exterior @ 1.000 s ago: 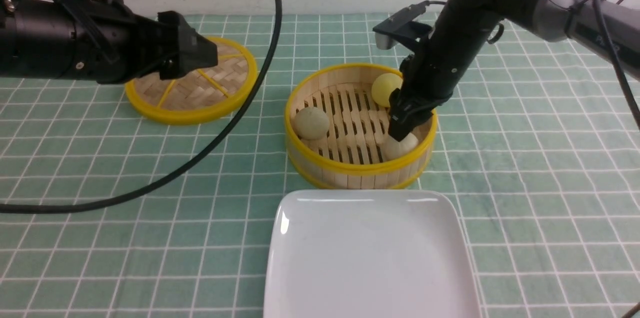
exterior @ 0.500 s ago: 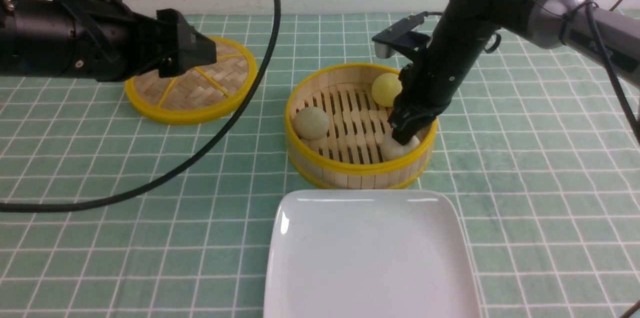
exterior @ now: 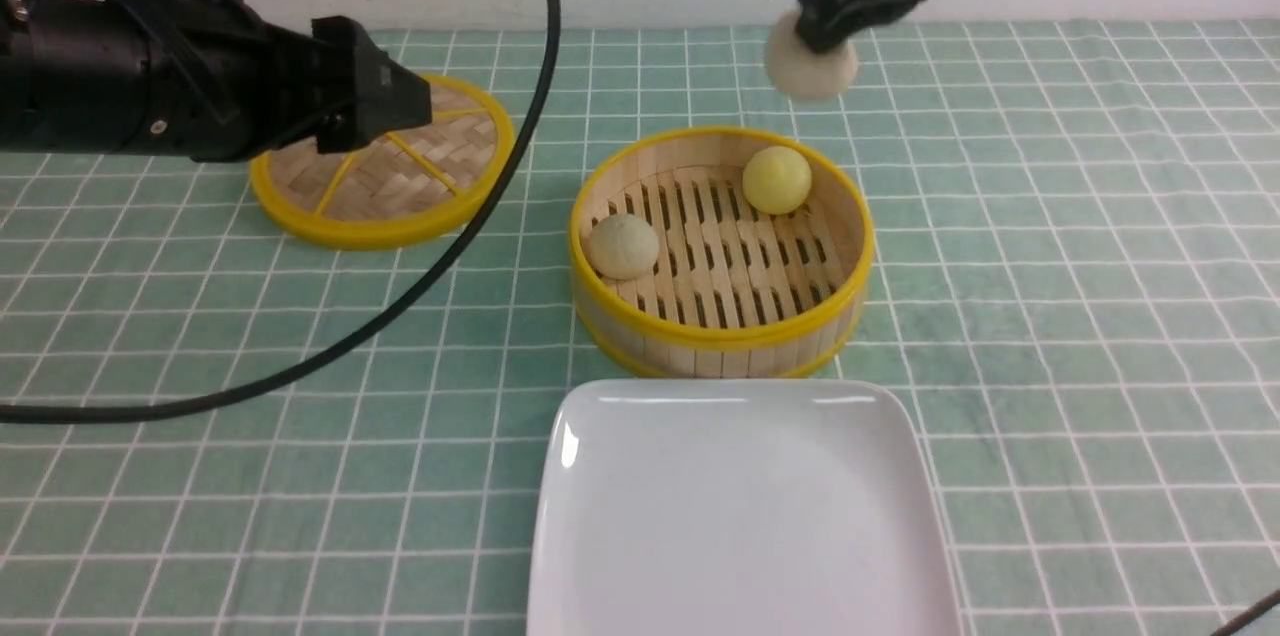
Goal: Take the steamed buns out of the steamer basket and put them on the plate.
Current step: Use the right arm to put the steamed stuffed bun into the plate
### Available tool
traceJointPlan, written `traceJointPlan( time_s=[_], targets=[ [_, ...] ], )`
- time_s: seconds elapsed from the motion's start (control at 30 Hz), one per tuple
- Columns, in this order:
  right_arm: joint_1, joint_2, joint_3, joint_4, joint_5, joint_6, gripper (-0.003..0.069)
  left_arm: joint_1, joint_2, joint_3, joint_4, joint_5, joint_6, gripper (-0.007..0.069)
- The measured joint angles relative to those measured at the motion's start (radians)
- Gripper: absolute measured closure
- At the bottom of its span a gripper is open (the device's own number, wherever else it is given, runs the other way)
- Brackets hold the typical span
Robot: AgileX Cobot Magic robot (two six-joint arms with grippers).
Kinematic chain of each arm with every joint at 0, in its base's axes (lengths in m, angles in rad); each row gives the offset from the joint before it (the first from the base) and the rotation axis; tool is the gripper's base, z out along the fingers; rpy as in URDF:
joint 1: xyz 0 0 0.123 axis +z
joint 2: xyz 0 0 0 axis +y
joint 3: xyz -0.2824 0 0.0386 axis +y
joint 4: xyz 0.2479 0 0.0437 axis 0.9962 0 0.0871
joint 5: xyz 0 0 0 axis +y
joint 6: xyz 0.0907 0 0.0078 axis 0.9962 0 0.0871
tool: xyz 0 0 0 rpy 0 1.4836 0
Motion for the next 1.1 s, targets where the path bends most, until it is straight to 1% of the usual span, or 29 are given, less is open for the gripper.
traceJointPlan(
  time_s=[0.03,0.07,0.17,0.27,0.37,0.4,0.43,0.57,0.63,0.67,0.7,0.73,0.77,0.97,1.1],
  targets=[
    [0.000,-0.007,0.002,0.000,0.000,0.000,0.0641,0.000,0.000,0.000,0.000,-0.001,0.000,0.0083],
    [0.000,-0.056,0.025,-0.008,0.003,0.072,0.0641,0.000,0.000,0.000,0.000,-0.002,0.000,0.0083],
    [0.000,-0.157,0.124,-0.008,0.007,0.135,0.0641,0.000,0.000,0.000,0.000,-0.004,0.000,0.0083],
    [0.000,-0.247,0.248,0.024,0.007,0.150,0.0641,0.000,0.000,0.000,0.000,-0.010,0.000,0.0083],
    [0.000,-0.348,0.455,0.087,0.007,0.137,0.0641,0.000,0.000,0.000,-0.007,-0.023,0.000,0.0083],
    [0.000,-0.353,0.469,0.087,0.007,0.134,0.0641,0.000,0.000,0.000,-0.007,-0.024,0.000,0.0083],
    [0.000,-0.385,0.582,0.113,0.007,0.105,0.0641,0.000,0.000,0.000,-0.008,-0.032,0.000,0.0083],
    [0.001,-0.393,0.829,0.162,-0.014,0.006,0.0641,0.000,0.000,0.000,-0.011,-0.040,0.000,0.0083],
    [0.003,-0.368,0.938,0.190,-0.083,-0.069,0.0641,0.000,0.000,0.000,-0.011,-0.041,0.000,0.0083],
    [0.003,-0.362,0.955,0.195,-0.099,-0.085,0.0641,0.000,0.000,0.000,-0.011,-0.041,0.000,0.0083],
    [0.003,-0.335,1.008,0.217,-0.173,-0.147,0.0641,0.000,0.000,0.000,-0.011,-0.041,0.000,0.0083],
    [0.003,-0.327,1.017,0.219,-0.180,-0.161,0.0641,0.000,0.000,0.000,-0.011,-0.041,0.000,0.0083],
    [0.003,-0.294,1.042,0.226,-0.231,-0.212,0.0641,0.000,0.000,0.000,-0.011,-0.041,0.000,0.0083],
    [0.003,-0.190,1.055,0.248,-0.364,-0.338,0.0639,0.000,0.000,0.000,-0.012,-0.042,0.000,0.0083],
    [0.003,-0.157,1.055,0.250,-0.389,-0.359,0.0638,0.000,0.000,0.000,-0.012,-0.042,0.000,0.0083]
  ],
)
